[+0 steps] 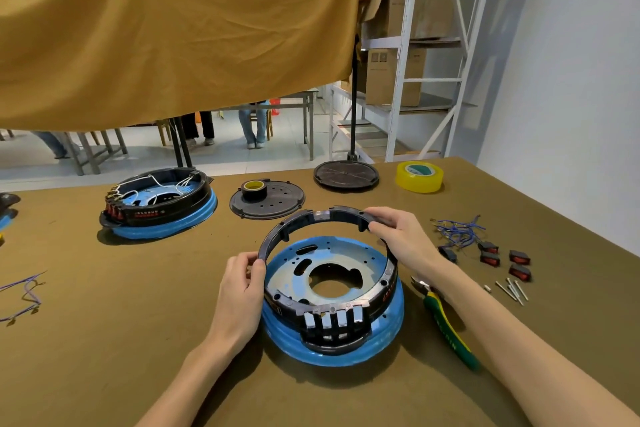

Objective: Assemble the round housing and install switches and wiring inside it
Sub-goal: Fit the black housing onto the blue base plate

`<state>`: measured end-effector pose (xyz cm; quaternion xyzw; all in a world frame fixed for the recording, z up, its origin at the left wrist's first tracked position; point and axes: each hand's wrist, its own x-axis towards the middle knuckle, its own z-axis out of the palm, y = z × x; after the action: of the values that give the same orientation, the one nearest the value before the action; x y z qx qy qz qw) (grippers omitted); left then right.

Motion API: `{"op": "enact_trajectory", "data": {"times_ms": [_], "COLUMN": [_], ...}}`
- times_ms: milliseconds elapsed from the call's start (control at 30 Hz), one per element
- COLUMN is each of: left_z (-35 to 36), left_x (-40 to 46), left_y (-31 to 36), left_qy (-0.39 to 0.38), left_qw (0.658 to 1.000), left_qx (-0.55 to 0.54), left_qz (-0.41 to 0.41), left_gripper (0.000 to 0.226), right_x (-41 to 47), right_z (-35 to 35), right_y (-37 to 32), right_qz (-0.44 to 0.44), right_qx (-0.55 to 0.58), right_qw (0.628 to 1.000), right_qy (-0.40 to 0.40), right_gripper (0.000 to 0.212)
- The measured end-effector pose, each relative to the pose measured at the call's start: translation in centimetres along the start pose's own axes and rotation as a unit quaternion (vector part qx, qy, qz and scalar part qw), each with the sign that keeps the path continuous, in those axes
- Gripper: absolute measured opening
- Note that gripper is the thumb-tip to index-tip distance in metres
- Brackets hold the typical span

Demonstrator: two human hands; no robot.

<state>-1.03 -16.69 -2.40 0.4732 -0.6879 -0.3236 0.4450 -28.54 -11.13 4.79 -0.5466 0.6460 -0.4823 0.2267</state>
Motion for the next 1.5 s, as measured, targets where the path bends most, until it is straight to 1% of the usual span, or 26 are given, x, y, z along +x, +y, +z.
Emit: {"op": "enact_trajectory", "data": {"times_ms": [100, 167, 233, 300, 433, 600, 667, 733, 800, 833, 900, 967, 1067, 1200, 1367, 1500], "left_z": [-0.4, -0.4, -0.2, -0.1, -0.4, -0.4, -0.3, -0.4, -0.3, -0.3, -0.2, -0.2, -0.3, -0.1, -0.1, 0.0], "left_x": [-0.5, -0.6, -0.7, -0.7, -0.6, -0.7, -0.7, -0.6, -0.5, -0.6, -0.6, -0.6, -0.5, -0.6, -0.5, -0.4], "left_y": [0.4, 0.7, 0.9, 0.8, 0.6, 0.5, 0.5, 0.4, 0.3, 0.3, 0.2, 0.2, 0.2, 0.1, 0.2, 0.3], "left_qy": [-0.002, -0.025, -0.04, -0.039, -0.034, -0.038, -0.044, -0.049, -0.05, -0.049, -0.049, -0.053, -0.059, -0.061, -0.052, -0.045], "left_qw": [0.999, 0.998, 0.998, 0.999, 0.999, 0.999, 0.998, 0.998, 0.998, 0.998, 0.998, 0.998, 0.998, 0.998, 0.998, 0.999], "left_qx": [0.001, 0.005, 0.001, 0.001, -0.014, -0.022, -0.024, -0.024, -0.024, -0.024, -0.026, -0.029, -0.032, -0.015, -0.017, -0.008], "left_qz": [0.035, 0.049, 0.045, 0.035, 0.026, 0.021, 0.021, 0.017, 0.013, 0.012, 0.011, 0.012, 0.01, 0.016, 0.015, 0.018], "left_gripper": [0.044, 0.05, 0.051, 0.043, 0.025, 0.02, 0.021, 0.023, 0.024, 0.025, 0.026, 0.025, 0.023, 0.02, 0.026, 0.032], "right_x": [-0.7, -1.0, -1.4, -1.6, -1.1, -0.3, 0.3, 0.9, 1.5, 1.7, 2.1, 2.3, 2.5, 3.2, 2.8, 3.0], "right_z": [0.0, 0.1, 0.2, 0.4, 1.1, 0.8, 0.5, 0.2, 0.2, 0.2, 0.6, 1.1, 1.5, 1.1, 1.5, 1.0], "right_y": [0.6, 1.2, 1.9, 2.2, 2.1, 1.9, 1.7, 1.4, 1.1, 1.0, 1.1, 1.3, 1.5, 1.3, 1.6, 2.0], "right_qz": [-0.015, -0.008, 0.012, 0.023, 0.052, 0.077, 0.087, 0.09, 0.086, 0.085, 0.076, 0.057, 0.04, 0.036, 0.035, 0.049], "right_qx": [0.001, -0.001, 0.005, 0.01, 0.015, 0.0, -0.024, -0.062, -0.092, -0.107, -0.154, -0.215, -0.276, -0.294, -0.312, -0.286], "right_qw": [1.0, 0.999, 0.999, 0.999, 0.998, 0.997, 0.996, 0.994, 0.991, 0.989, 0.983, 0.973, 0.959, 0.952, 0.948, 0.956], "right_qy": [0.026, 0.047, 0.049, 0.038, 0.019, 0.01, 0.001, -0.018, -0.042, -0.052, -0.064, -0.059, -0.05, -0.077, -0.052, -0.049], "right_gripper": [0.034, 0.036, 0.043, 0.046, 0.04, 0.026, 0.024, 0.031, 0.033, 0.031, 0.02, 0.009, 0.014, 0.019, 0.019, 0.013]}}
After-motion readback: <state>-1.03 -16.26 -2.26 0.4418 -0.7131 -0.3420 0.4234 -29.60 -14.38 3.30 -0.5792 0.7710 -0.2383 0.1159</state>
